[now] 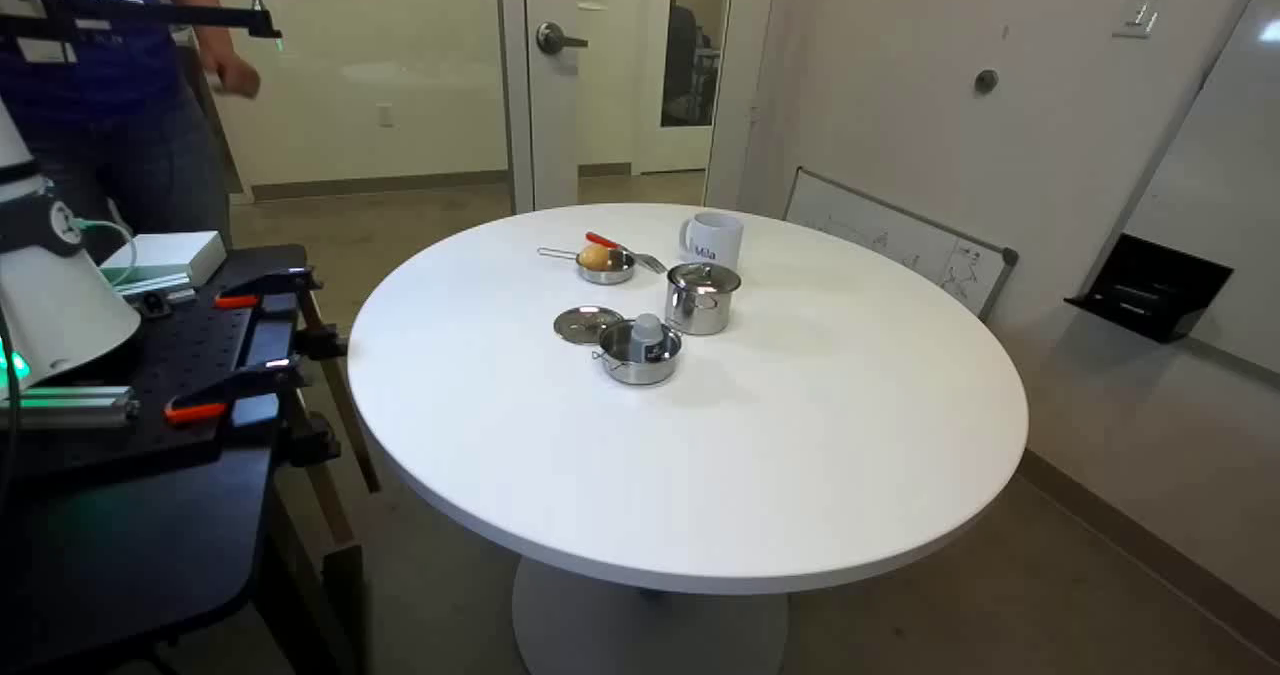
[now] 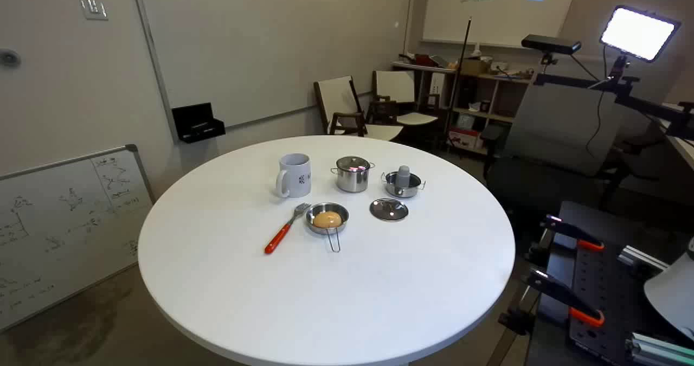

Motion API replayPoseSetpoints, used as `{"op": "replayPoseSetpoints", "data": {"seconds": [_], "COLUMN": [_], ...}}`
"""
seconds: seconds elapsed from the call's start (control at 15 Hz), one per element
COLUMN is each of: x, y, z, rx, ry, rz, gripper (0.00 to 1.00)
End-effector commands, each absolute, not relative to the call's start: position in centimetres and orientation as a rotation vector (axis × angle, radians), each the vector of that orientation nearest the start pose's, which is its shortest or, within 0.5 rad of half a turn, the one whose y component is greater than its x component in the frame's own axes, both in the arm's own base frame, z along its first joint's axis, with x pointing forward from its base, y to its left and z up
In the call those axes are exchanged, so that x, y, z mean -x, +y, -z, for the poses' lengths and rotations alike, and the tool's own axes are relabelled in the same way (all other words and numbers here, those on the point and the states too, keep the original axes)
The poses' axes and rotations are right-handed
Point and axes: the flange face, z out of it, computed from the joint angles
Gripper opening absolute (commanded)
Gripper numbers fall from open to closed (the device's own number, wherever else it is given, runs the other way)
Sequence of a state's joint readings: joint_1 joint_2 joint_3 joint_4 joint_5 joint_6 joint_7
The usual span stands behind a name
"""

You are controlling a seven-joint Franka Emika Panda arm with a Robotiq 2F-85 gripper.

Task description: Move the fork to the front of the table

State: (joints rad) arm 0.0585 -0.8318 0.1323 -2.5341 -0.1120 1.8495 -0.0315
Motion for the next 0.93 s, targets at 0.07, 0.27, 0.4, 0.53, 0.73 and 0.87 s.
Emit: {"op": "replayPoseSetpoints", "data": {"seconds": [0.07,0.27,0.4,0.53,0.73,0.87], "x": [-31.22,-31.22,-31.22,-31.22,-31.32,-31.79], "y": [5.87,5.87,5.87,5.87,5.83,5.8], "z": [-54.51,-54.51,-54.51,-54.51,-54.46,-54.33], "rx": [3.312,3.312,3.312,3.312,3.312,3.307], "ry": [-0.348,-0.348,-0.348,-0.348,-0.352,-0.4], "rz": [0.255,0.255,0.255,0.255,0.255,0.244], "gripper": [1.0,1.0,1.0,1.0,1.0,1.0]}}
